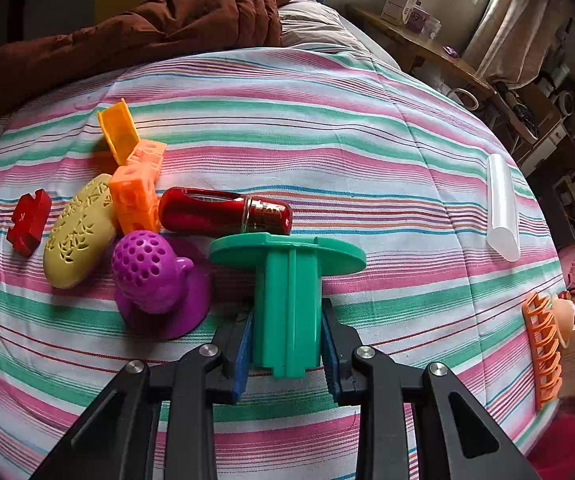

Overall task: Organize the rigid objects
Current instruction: 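Lift the teal stamp from the pile with the right gripper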

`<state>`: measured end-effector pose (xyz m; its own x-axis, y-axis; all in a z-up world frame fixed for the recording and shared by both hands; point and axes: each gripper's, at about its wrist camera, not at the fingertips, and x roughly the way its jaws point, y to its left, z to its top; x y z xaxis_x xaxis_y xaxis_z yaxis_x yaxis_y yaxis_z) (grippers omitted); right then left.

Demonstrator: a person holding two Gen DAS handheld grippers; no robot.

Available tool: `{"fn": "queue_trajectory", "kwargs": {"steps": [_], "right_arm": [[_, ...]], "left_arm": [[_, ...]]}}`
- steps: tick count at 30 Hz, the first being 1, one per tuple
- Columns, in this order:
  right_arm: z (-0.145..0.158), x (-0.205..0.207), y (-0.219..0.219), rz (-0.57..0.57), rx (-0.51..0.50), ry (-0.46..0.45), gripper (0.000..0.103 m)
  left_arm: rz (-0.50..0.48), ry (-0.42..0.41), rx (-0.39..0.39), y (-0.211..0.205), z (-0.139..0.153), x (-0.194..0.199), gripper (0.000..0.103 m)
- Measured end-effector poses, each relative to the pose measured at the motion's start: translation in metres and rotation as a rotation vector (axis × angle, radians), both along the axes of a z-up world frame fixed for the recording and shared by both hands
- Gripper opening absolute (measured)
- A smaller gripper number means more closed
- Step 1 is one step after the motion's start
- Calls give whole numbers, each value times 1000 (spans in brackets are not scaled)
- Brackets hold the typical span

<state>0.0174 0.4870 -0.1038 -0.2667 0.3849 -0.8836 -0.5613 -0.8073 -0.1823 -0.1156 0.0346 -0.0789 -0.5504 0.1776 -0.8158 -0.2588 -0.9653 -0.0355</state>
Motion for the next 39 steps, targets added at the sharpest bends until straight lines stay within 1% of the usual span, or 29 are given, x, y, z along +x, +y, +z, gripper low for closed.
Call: {"fn": "queue_trajectory", "kwargs": {"steps": [3, 7, 12, 21, 27, 29, 31, 33, 35, 37, 39], "right_arm": [[0, 0, 0, 3, 4, -2, 30], [0, 0, 1, 5, 6, -3, 30], [1, 0, 2, 5, 10, -3, 30], [4, 0, 3, -2, -6, 12, 30], [12, 2, 4, -14, -12, 57, 30], [19, 5, 6, -30, -13, 98, 30], [29, 8, 5, -30, -3, 162, 30], [33, 8, 3, -29, 10, 179, 29], [35, 8, 2, -28, 22, 184, 24], [42, 9, 1, -26, 33, 225, 22], [46, 10, -1, -14, 38, 251, 18]], "left_arm": [[13, 57, -23, -1, 14, 11, 53], [32, 110, -11, -4, 34, 29, 53], [20, 162, 6, -2, 53, 51, 53], [15, 168, 13, 1, 58, 71, 53], [22, 158, 17, -2, 54, 76, 53], [25, 157, 24, -3, 55, 78, 53], [19, 158, 22, -3, 55, 79, 53], [18, 155, 22, -3, 54, 81, 53], [17, 148, 26, -3, 53, 82, 53], [17, 144, 22, -3, 52, 83, 53], [19, 137, 26, -4, 50, 83, 53]]}}
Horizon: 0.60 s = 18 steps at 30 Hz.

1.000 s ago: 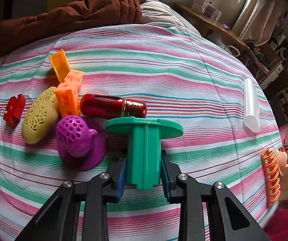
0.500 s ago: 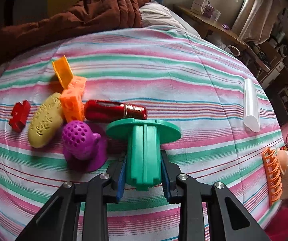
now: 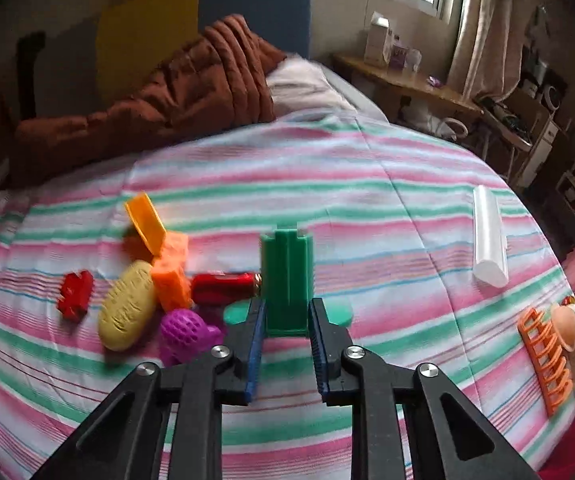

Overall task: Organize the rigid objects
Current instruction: 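Lift the teal stamp from the pile with the right gripper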

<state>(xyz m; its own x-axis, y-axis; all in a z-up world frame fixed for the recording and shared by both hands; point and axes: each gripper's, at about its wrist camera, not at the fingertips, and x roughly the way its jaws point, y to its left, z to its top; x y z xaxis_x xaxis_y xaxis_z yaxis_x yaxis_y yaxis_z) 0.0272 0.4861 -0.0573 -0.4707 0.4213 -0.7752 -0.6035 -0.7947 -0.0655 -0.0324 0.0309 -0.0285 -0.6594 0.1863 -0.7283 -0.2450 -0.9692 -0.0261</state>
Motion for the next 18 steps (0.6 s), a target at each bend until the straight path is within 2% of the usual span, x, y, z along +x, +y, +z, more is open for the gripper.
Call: {"fn": "queue_trajectory", "kwargs": {"steps": [2, 4, 8, 10, 13, 16, 17, 18], "right_arm": [[-5, -5, -2, 5, 17, -36, 16], [-11, -6, 1, 2, -18, -67, 14], [-8, 5, 19, -46, -129, 14, 14], [-5, 12, 28, -91, -149, 52, 15], [-3, 22, 42, -149, -210, 119, 21], [-4, 27, 49, -177, -238, 137, 23], [-6, 28, 51, -179, -267, 144, 25], [-7, 29, 51, -181, -289, 152, 36]], "left_arm": [[4, -8, 5, -2, -1, 0, 53], [6, -11, 7, -3, -3, 0, 53], [3, -10, 19, -4, -2, 0, 53], [0, -17, 25, -3, -3, -1, 53], [-8, -28, 22, 1, -6, -1, 53], [-18, -32, 22, 4, -7, 0, 53], [-22, -32, 19, 5, -7, 0, 53], [-24, -33, 18, 6, -7, 0, 53]]}}
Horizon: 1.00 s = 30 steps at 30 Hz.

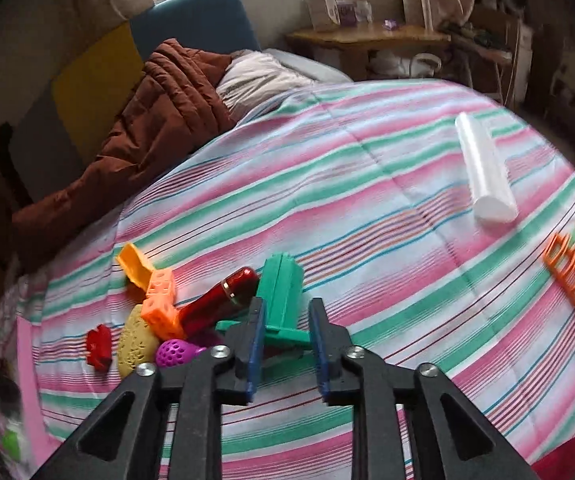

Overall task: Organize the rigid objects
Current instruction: 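Lift the teal stamp from the pile with the right gripper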

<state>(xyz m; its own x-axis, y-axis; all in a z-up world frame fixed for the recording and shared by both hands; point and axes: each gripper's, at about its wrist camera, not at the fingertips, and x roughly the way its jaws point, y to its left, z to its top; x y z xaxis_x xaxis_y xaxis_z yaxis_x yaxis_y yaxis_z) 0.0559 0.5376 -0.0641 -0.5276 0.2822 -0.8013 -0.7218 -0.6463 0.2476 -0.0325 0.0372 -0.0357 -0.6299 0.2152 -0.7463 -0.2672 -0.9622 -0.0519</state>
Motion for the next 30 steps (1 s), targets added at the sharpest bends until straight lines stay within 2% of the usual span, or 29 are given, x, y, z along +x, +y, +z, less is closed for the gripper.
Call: {"fn": "queue_trajectory", "kwargs": {"steps": [1, 2, 3, 5, 8, 11, 13, 14, 15, 17, 20, 22, 25, 30], "right_arm": [[-1, 1, 3, -6, -33, 20, 43], [-2, 4, 7, -23, -66, 47, 57], [-1, 8, 11, -51, -76, 71, 62], [3, 9, 11, -64, -25, 71, 62], [3, -8, 12, 3, 20, 3, 54], [-14, -31, 17, 69, -12, -125, 50], [-27, -41, 20, 91, -33, -162, 48], [-33, -45, 20, 104, -51, -175, 44], [-38, -48, 19, 115, -59, -196, 34], [-38, -50, 9, 126, 30, -253, 31], [-35, -44, 2, 139, 64, -279, 30], [-26, -35, 1, 122, 77, -262, 30], [1, -18, -7, 111, 118, -184, 30], [35, -17, -48, 226, 154, -74, 31]], "left_arm": [[-2, -1, 0, 1, 0, 0, 53], [-5, -3, 1, 2, 0, 0, 53], [-7, -5, 2, 3, -1, 0, 53], [-11, -9, 5, 3, -1, -1, 53], [-13, -13, 4, 3, -2, -3, 53], [-4, -14, 7, -1, -2, -4, 53], [7, -17, 10, -5, -2, -4, 53], [14, -16, 11, -7, -1, -4, 53], [18, -15, 8, -8, -1, -5, 53], [26, -14, 3, -12, -2, -5, 53], [40, -14, 9, -17, -2, -5, 53], [45, -12, 12, -20, -1, -5, 53], [47, 0, 11, -23, 1, -3, 53], [55, -2, 24, -27, 1, -3, 53]]}}
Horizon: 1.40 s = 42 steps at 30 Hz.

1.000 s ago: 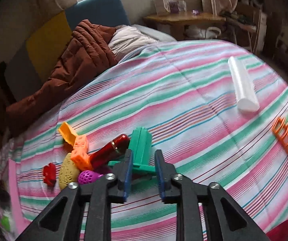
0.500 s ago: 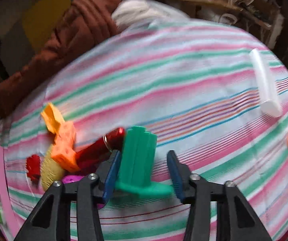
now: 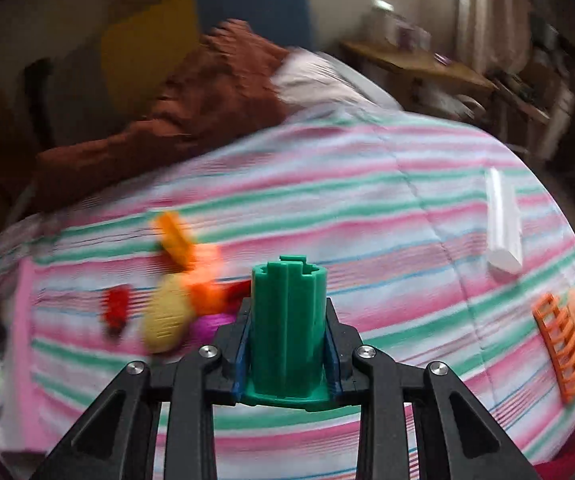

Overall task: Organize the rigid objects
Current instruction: 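Carry the teal stamp into the white tray and open the right gripper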

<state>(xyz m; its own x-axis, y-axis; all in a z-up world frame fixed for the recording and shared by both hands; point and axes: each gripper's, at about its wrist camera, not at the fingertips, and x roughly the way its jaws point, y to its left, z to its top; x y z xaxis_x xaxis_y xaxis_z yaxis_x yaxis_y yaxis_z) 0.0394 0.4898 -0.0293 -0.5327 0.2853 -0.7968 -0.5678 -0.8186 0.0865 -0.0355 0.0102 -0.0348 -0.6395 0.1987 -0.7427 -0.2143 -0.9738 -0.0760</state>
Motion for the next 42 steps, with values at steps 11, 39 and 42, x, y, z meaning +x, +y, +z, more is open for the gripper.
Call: {"fn": "queue_trajectory", "kwargs": {"steps": [11, 39, 42], "right_arm": [[9, -57, -181, 509, -65, 17, 31], [-58, -116, -412, 969, -313, -125, 47], [-51, -115, -405, 952, -325, -94, 50]], "left_arm": [[28, 12, 6, -17, 2, 3, 53], [169, 3, 6, -70, -6, 2, 53], [165, 4, 4, -69, -4, 3, 53]]}}
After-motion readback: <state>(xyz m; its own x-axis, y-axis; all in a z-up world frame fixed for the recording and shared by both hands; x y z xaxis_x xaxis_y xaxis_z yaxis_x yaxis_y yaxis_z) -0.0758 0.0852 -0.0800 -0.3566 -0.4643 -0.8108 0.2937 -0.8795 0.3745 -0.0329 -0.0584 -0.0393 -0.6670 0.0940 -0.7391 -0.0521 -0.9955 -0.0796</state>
